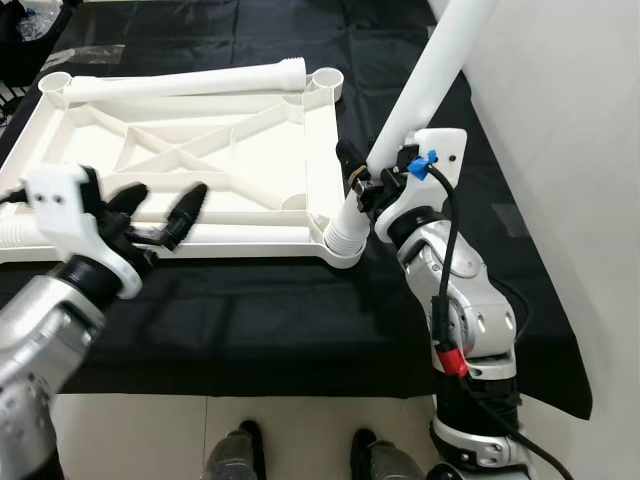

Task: Building children table

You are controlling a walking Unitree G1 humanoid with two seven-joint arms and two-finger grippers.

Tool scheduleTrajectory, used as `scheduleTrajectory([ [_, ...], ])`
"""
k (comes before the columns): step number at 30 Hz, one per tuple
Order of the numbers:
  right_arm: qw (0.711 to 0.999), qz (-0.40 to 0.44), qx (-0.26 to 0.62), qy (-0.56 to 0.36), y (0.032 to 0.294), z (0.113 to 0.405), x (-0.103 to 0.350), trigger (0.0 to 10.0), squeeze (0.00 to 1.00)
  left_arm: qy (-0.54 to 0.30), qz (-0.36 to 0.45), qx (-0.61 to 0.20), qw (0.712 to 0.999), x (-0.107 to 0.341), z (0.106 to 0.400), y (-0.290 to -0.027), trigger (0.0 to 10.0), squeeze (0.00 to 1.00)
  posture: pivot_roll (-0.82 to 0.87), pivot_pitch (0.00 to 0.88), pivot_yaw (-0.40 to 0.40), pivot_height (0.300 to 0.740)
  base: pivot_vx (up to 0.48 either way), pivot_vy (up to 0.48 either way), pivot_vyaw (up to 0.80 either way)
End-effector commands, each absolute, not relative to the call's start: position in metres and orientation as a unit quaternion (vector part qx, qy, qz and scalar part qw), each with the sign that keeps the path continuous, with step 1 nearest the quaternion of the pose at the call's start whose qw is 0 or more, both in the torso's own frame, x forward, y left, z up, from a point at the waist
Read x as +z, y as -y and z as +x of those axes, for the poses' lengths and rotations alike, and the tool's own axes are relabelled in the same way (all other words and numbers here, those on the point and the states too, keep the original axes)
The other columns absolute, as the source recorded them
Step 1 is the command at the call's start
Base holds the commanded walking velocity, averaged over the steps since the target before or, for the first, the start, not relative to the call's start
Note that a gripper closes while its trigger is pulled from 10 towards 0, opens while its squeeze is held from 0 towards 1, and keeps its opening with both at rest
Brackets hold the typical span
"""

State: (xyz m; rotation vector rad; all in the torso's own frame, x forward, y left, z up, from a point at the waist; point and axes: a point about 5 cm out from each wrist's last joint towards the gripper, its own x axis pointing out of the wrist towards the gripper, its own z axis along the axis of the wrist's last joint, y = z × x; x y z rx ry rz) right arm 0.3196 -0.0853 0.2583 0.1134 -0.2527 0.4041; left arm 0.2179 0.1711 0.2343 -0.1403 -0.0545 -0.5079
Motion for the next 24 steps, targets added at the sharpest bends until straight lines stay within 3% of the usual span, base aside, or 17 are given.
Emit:
scheduleTrajectory([
  [1, 0.977, 0.029, 0.194, 0.081, 0.090, 0.328, 0.235, 0.0, 0.00, 0.002, -0.067, -0.314, 0.947, 0.226, 0.207, -0.152, 10.0, 0.00, 0.08, 0.295, 0.004, 0.740, 0.000, 0.000, 0.00],
  [3, 0.963, 0.012, 0.245, 0.109, 0.083, 0.330, 0.245, 0.0, 0.00, -0.043, -0.055, -0.374, 0.925, 0.209, 0.187, -0.134, 10.0, 0.00, 0.07, 0.301, 0.002, 0.740, 0.000, 0.000, 0.00],
  [9, 0.941, -0.008, 0.303, 0.152, 0.079, 0.341, 0.269, 0.0, 0.00, -0.123, -0.009, -0.427, 0.896, 0.174, 0.151, -0.112, 10.0, 0.00, 0.05, 0.329, 0.000, 0.740, 0.000, 0.000, 0.00],
  [12, 0.938, -0.013, 0.306, 0.161, 0.080, 0.344, 0.275, 0.0, 0.00, -0.130, -0.008, -0.430, 0.893, 0.169, 0.145, -0.109, 10.0, 0.00, 0.05, 0.330, -0.001, 0.740, 0.000, 0.000, 0.00],
  [14, 0.933, -0.019, 0.314, 0.173, 0.078, 0.350, 0.285, 0.0, 0.00, -0.105, -0.032, -0.398, 0.911, 0.171, 0.152, -0.110, 10.0, 0.00, 0.05, 0.331, -0.007, 0.740, 0.000, 0.000, 0.00],
  [18, 0.922, -0.017, 0.346, 0.176, 0.074, 0.350, 0.291, 0.0, 0.00, -0.087, -0.045, -0.391, 0.915, 0.175, 0.155, -0.109, 10.0, 0.00, 0.05, 0.345, -0.011, 0.740, 0.000, 0.000, 0.00],
  [19, 0.912, -0.018, 0.370, 0.174, 0.073, 0.349, 0.293, 0.5, 0.00, -0.080, -0.052, -0.392, 0.915, 0.177, 0.154, -0.108, 10.0, 0.00, 0.04, 0.364, -0.015, 0.740, 0.000, 0.000, 0.00],
  [20, 0.893, -0.028, 0.414, 0.171, 0.070, 0.346, 0.296, 3.5, 0.00, -0.073, -0.059, -0.393, 0.915, 0.179, 0.153, -0.107, 10.0, 0.00, 0.04, 0.376, -0.018, 0.740, 0.000, 0.000, 0.00],
  [21, 0.879, -0.035, 0.444, 0.168, 0.069, 0.343, 0.297, 3.5, 0.00, -0.069, -0.065, -0.393, 0.915, 0.181, 0.152, -0.107, 10.0, 0.00, 0.04, 0.380, -0.019, 0.740, 0.000, 0.000, 0.00],
  [23, 0.879, -0.035, 0.444, 0.168, 0.069, 0.343, 0.297, 3.5, 0.00, -0.069, -0.065, -0.393, 0.915, 0.181, 0.152, -0.107, 10.0, 0.00, 0.04, 0.380, -0.019, 0.740, 0.000, 0.000, 0.00],
  [24, 0.861, -0.040, 0.481, 0.163, 0.067, 0.341, 0.298, 10.0, 0.00, -0.062, -0.069, -0.391, 0.916, 0.182, 0.152, -0.106, 10.0, 0.00, 0.04, 0.387, -0.021, 0.740, 0.000, 0.000, 0.00],
])
